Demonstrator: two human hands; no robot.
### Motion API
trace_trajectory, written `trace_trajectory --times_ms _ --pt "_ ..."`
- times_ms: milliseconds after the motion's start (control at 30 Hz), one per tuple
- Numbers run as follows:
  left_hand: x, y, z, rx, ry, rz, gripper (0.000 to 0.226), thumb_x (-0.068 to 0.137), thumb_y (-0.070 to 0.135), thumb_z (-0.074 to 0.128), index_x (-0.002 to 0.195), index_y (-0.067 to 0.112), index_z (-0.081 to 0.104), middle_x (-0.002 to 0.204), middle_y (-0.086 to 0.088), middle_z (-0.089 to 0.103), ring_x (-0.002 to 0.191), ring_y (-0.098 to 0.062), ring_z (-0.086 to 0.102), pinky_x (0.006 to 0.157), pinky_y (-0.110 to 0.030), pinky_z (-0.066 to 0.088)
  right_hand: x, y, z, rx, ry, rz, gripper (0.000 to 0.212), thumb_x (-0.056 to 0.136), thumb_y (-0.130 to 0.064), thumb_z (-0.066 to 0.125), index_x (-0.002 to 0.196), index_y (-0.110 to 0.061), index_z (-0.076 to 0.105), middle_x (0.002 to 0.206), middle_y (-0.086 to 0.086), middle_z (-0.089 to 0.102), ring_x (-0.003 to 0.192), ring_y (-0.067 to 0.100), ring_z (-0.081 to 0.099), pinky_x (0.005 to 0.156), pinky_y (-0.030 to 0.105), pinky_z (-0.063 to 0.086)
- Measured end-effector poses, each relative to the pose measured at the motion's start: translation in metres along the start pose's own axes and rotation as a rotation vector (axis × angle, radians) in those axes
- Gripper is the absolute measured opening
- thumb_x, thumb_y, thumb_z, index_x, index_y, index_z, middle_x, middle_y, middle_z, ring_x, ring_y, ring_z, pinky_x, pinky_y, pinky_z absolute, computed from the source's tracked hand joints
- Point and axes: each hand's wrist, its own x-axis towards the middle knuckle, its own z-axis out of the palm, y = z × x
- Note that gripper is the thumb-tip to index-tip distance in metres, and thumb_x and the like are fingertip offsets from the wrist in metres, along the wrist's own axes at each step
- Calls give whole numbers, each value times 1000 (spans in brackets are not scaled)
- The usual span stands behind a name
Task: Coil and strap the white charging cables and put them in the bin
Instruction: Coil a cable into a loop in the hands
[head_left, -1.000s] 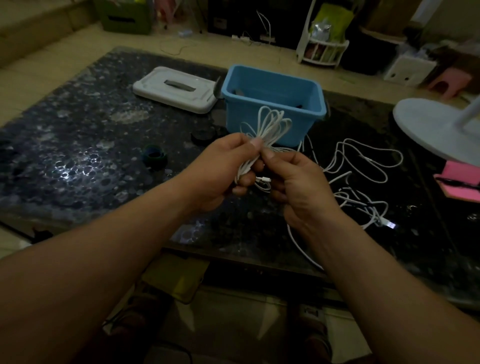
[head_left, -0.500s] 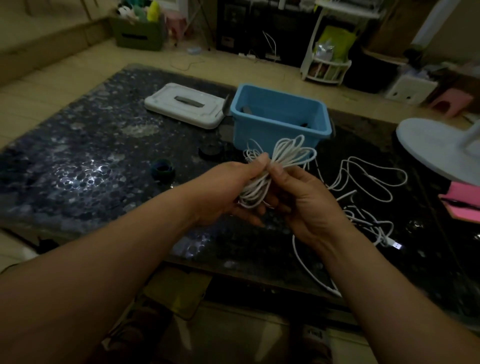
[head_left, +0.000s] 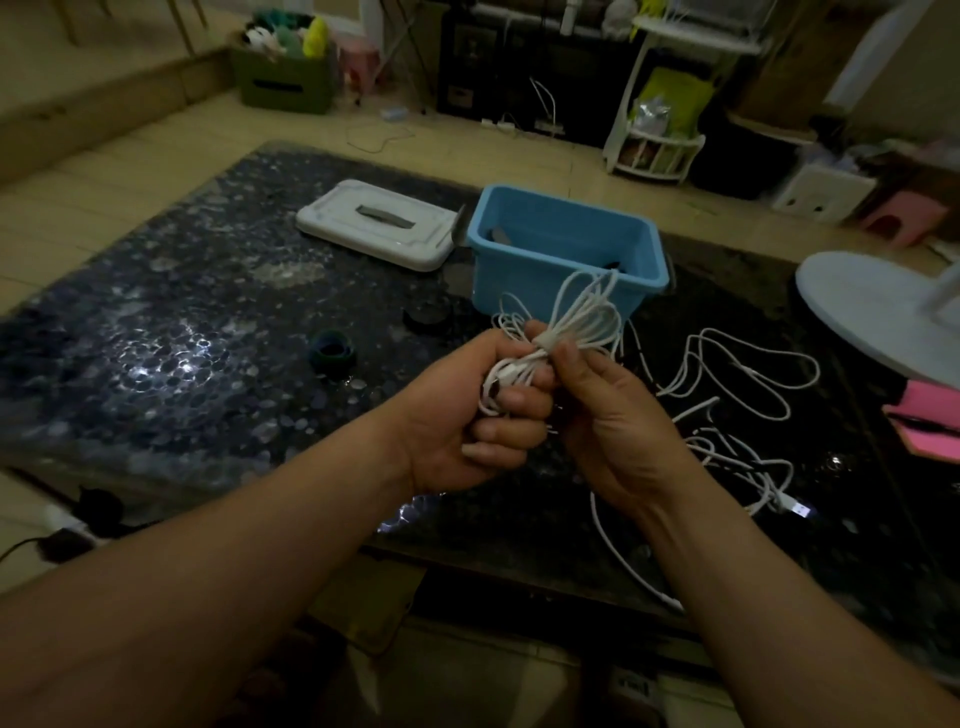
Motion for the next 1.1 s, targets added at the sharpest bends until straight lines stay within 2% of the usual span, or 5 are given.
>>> trace_trajectory --times_ms 133,367,667,833,1100 --pt "1 -3 7 157 153 -66 49 104 49 40 87 11 66 60 -1 54 51 -17 53 48 -26 52 6 3 -2 -24 89 48 31 91 -38 68 106 -12 76 88 17 65 76 27 65 67 37 58" --pt "4 21 -19 336 816 186 45 110 45 45 106 5 67 89 -13 71 71 -26 70 62 -38 63 23 -20 -31 -505 401 -217 14 95 -29 78 100 -19 69 81 -2 76 76 16 74 70 35 59" --pt "10 24 -15 438 859 313 26 108 26 49 99 7 65 68 -6 63 53 -18 59 51 -26 56 45 -9 -29 -1556 366 -482 44 87 -65 71 89 -32 43 81 -14 53 74 14 49 65 35 31" --pt "11 23 -17 464 843 300 23 107 23 50 102 6 65 70 -6 63 56 -19 59 52 -27 56 69 10 -32 -1917 313 -705 22 94 -39 65 104 -27 49 99 -1 54 93 26 54 78 42 31" --pt "9 24 -17 525 827 330 21 105 19 49 104 4 65 70 -8 61 55 -19 57 53 -28 55 63 19 -39 -1892 195 -434 15 91 -30 60 106 -32 57 110 0 53 111 29 51 98 50 37"
